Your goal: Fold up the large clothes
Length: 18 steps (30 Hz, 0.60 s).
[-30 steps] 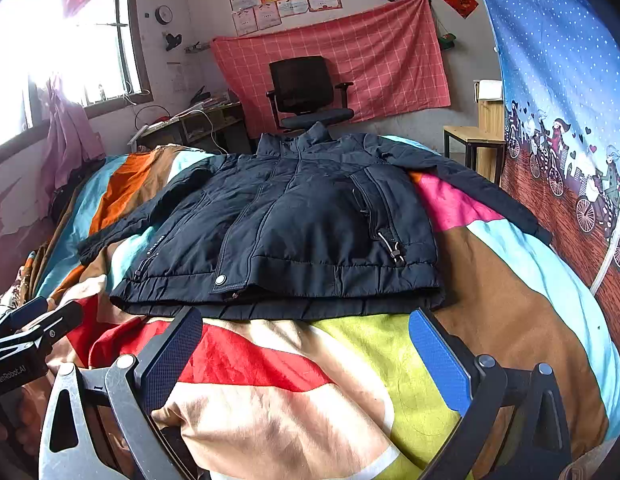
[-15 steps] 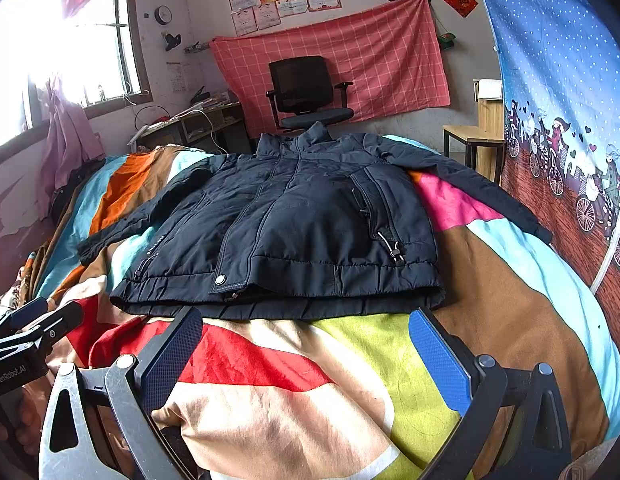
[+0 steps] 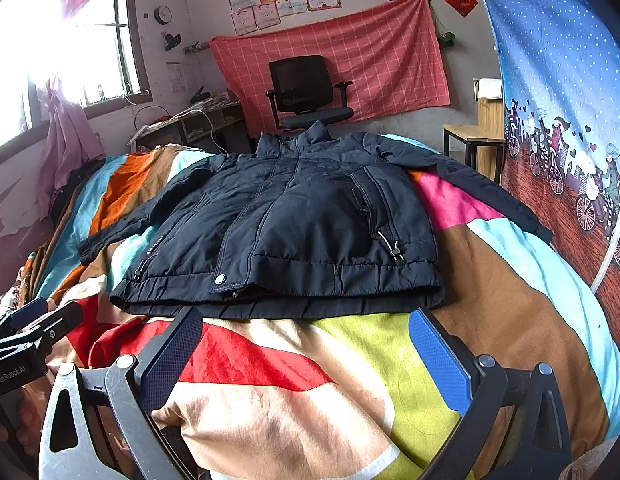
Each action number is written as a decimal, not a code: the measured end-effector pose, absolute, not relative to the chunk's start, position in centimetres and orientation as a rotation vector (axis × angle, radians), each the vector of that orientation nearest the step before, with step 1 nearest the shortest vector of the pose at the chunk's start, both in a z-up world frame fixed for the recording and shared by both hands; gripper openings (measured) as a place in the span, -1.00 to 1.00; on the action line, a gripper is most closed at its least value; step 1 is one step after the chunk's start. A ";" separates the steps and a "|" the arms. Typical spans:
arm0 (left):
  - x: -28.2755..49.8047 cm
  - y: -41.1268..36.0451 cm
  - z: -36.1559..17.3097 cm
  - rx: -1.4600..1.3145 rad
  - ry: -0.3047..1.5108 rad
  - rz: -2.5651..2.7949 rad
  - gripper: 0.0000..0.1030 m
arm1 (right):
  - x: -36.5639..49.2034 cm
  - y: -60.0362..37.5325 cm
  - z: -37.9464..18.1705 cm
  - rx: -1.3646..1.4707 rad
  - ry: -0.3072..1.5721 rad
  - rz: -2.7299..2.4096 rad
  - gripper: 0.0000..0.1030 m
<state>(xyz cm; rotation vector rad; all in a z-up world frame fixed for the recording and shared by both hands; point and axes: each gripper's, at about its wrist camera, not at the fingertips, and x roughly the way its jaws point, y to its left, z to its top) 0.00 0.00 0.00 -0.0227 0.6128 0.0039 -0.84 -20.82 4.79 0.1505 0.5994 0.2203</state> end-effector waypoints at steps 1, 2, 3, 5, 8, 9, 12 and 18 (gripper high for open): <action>0.0 0.0 0.0 -0.023 0.613 0.004 0.98 | -0.8 -20.8 4.8 0.151 0.600 0.221 1.00; 0.0 0.0 0.0 -0.023 0.612 0.004 0.98 | -0.8 -20.8 4.8 0.151 0.599 0.221 1.00; 0.0 0.0 0.0 -0.024 0.612 0.003 0.98 | -0.8 -20.8 4.8 0.151 0.599 0.220 1.00; 0.0 0.0 0.0 -0.024 0.614 0.005 0.98 | -0.8 -20.8 4.8 0.151 0.599 0.220 1.00; 0.0 0.0 0.0 -0.026 0.614 0.005 0.98 | -0.8 -20.8 4.8 0.151 0.600 0.220 1.00; 0.0 0.0 0.0 -0.027 0.615 0.005 0.98 | -0.9 -20.9 4.8 0.151 0.600 0.221 1.00; 0.0 0.0 0.0 -0.027 0.616 0.007 0.98 | -0.9 -20.9 4.7 0.150 0.600 0.220 1.00; 0.4 -0.1 -0.4 -0.026 0.641 0.004 0.98 | -0.5 -21.2 4.4 0.160 0.641 0.187 1.00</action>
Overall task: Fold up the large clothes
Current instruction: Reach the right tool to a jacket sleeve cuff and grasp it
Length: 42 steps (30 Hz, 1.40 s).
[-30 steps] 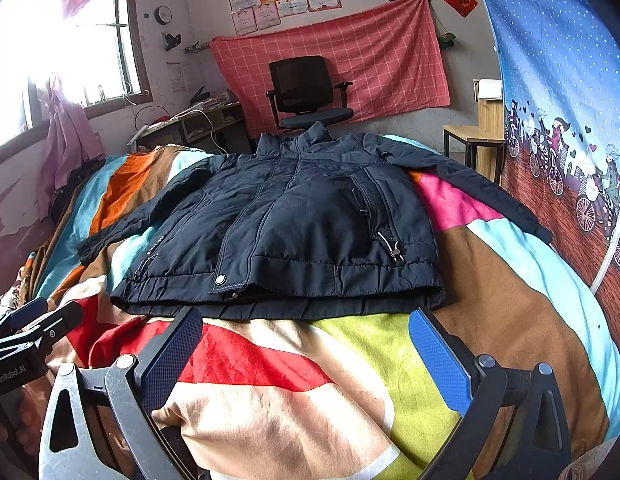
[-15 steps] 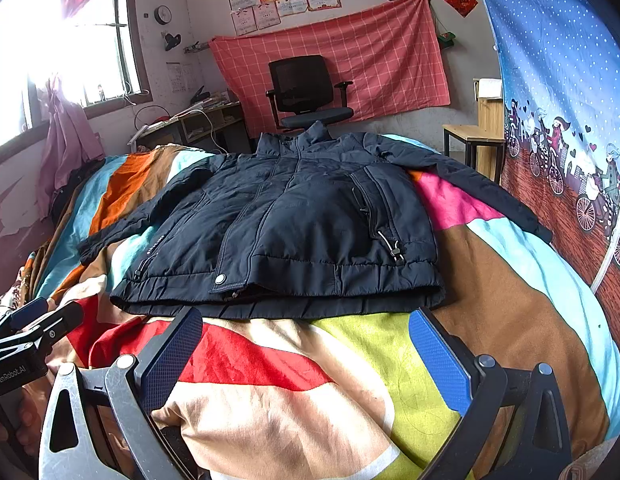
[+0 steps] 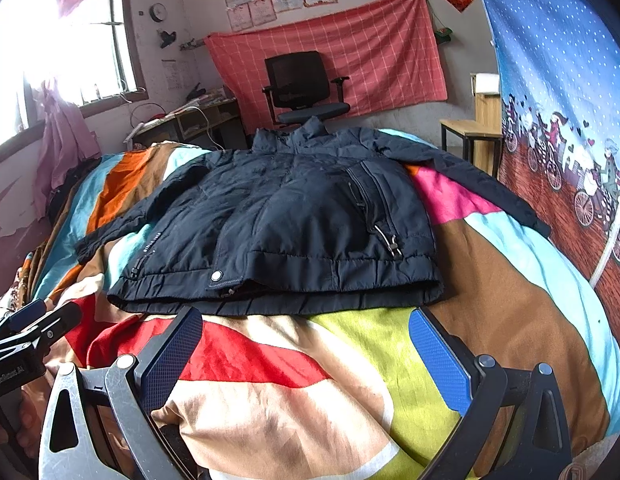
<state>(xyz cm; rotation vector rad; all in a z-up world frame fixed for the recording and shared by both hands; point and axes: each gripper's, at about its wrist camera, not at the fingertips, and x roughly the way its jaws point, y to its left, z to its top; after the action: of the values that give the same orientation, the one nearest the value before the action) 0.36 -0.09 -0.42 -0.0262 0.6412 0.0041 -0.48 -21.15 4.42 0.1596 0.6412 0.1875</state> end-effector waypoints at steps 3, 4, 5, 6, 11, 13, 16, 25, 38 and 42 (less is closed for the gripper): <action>0.8 -0.5 -0.4 -0.024 0.668 -0.007 0.98 | 0.0 -20.6 4.3 0.138 0.676 0.141 1.00; 0.9 -0.5 -0.4 -0.026 0.679 -0.011 0.98 | 0.0 -20.7 4.5 0.129 0.685 0.132 1.00; 1.1 -0.5 -0.3 -0.028 0.692 -0.020 0.98 | 0.1 -20.8 4.4 0.119 0.696 0.121 1.00; 1.3 -0.6 -0.1 -0.028 0.702 -0.027 0.98 | 0.3 -20.8 4.6 0.104 0.706 0.108 1.00; 2.4 -1.0 1.7 -0.019 0.720 -0.050 0.98 | 0.6 -21.0 5.6 0.043 0.712 0.078 1.00; 2.7 -1.1 2.7 -0.024 0.722 -0.050 0.98 | 0.4 -21.4 6.1 0.045 0.702 0.078 1.00; 3.3 -1.3 3.9 -0.041 0.735 -0.047 0.98 | 0.5 -21.9 7.0 0.059 0.693 0.080 1.00; 5.1 -2.1 8.1 -0.091 0.806 -0.025 0.98 | 0.4 -24.3 10.5 0.114 0.643 0.115 1.00; 11.5 -4.4 13.6 0.031 0.839 0.041 0.98 | 7.6 -28.5 14.9 0.316 0.549 0.066 1.00; 16.4 -5.0 12.7 0.030 0.907 0.072 0.98 | 12.3 -29.9 14.3 0.351 0.543 -0.011 1.00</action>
<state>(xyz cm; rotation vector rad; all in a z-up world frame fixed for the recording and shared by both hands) 16.42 -5.00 12.74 0.0303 0.9069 0.0718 12.27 -29.92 14.34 0.3508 0.5432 -0.0105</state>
